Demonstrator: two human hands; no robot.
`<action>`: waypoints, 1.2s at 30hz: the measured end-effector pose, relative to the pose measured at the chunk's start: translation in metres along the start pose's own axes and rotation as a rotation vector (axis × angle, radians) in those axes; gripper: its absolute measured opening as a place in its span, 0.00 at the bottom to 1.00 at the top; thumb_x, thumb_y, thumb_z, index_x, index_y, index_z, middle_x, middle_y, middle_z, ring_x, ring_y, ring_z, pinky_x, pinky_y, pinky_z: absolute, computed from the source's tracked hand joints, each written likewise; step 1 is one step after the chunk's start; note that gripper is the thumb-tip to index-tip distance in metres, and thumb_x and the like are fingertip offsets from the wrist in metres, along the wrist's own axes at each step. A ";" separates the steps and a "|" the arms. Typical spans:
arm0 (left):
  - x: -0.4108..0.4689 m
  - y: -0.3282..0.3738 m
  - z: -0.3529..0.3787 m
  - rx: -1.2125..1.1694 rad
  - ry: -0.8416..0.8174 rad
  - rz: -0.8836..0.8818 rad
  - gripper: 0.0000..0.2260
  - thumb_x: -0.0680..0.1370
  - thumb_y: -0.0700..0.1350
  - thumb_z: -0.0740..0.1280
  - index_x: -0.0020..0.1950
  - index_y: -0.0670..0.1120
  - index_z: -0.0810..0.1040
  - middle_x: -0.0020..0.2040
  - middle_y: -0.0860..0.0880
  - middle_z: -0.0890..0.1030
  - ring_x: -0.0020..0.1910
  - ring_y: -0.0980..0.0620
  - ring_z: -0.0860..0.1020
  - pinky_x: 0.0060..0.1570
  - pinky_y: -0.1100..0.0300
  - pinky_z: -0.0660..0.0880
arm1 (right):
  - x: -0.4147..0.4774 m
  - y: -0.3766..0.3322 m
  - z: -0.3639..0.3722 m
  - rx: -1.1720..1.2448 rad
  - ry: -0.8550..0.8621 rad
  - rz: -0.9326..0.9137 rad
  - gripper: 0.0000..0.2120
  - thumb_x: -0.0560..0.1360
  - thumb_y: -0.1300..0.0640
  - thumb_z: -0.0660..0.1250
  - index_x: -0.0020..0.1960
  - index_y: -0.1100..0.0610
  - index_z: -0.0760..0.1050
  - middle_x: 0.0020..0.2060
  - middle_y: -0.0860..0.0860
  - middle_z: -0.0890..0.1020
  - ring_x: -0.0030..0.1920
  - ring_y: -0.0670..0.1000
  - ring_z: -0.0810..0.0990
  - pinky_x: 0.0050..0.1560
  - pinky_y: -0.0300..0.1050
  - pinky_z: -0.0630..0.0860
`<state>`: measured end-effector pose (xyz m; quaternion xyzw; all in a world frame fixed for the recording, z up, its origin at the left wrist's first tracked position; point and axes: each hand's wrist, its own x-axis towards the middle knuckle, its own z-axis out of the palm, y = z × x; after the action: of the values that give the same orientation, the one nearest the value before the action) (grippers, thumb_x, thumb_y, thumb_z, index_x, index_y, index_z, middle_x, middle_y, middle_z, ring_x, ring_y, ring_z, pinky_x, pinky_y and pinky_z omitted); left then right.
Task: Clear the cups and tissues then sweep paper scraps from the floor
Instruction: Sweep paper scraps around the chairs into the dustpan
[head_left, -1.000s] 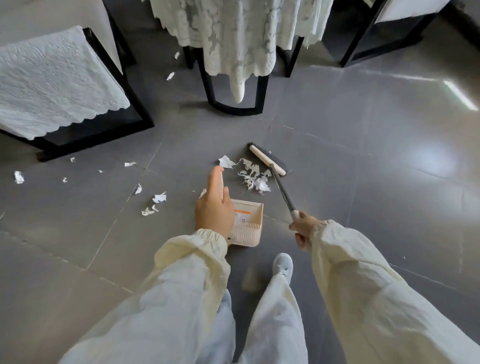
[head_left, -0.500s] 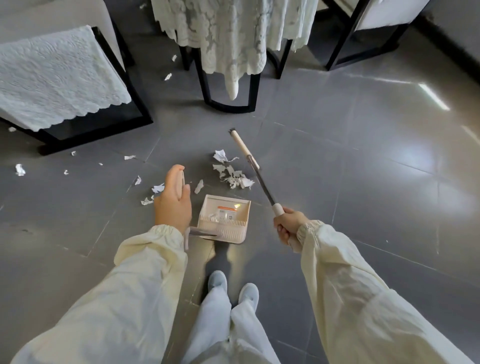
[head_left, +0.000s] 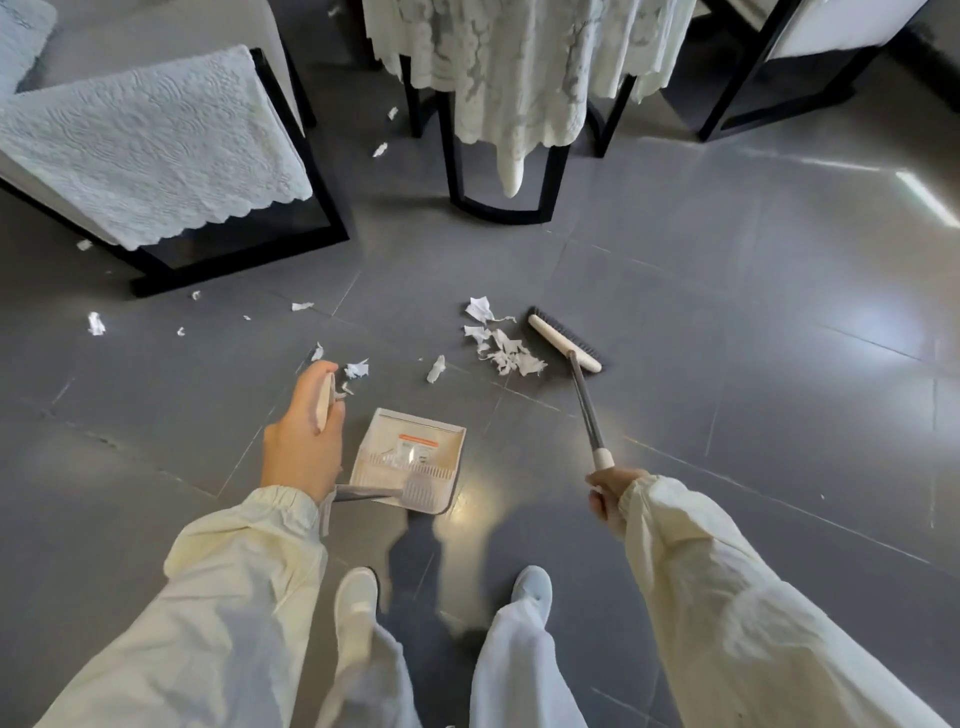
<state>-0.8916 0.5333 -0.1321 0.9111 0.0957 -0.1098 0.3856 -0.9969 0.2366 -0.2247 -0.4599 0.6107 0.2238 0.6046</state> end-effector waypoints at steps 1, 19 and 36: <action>0.005 -0.006 -0.006 0.014 -0.017 0.010 0.15 0.80 0.45 0.58 0.58 0.68 0.67 0.37 0.42 0.74 0.38 0.35 0.75 0.44 0.41 0.78 | -0.003 0.006 0.010 0.025 0.024 0.019 0.12 0.77 0.67 0.63 0.36 0.61 0.64 0.28 0.53 0.64 0.10 0.46 0.62 0.16 0.32 0.66; 0.105 -0.113 -0.170 0.052 -0.225 0.145 0.16 0.81 0.48 0.57 0.61 0.71 0.65 0.43 0.47 0.73 0.42 0.38 0.75 0.46 0.41 0.78 | -0.092 0.020 0.268 0.247 -0.258 0.163 0.18 0.80 0.57 0.54 0.32 0.53 0.58 0.12 0.48 0.60 0.10 0.43 0.59 0.12 0.27 0.56; 0.212 -0.152 -0.253 0.135 -0.089 0.011 0.17 0.80 0.47 0.59 0.55 0.73 0.68 0.42 0.38 0.75 0.26 0.46 0.72 0.29 0.60 0.72 | -0.041 -0.070 0.306 0.018 -0.021 -0.008 0.07 0.79 0.49 0.62 0.45 0.51 0.70 0.28 0.50 0.65 0.11 0.44 0.60 0.18 0.28 0.62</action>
<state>-0.6957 0.8396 -0.1226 0.9298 0.0657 -0.1542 0.3277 -0.7821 0.4692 -0.2175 -0.4544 0.6046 0.2204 0.6160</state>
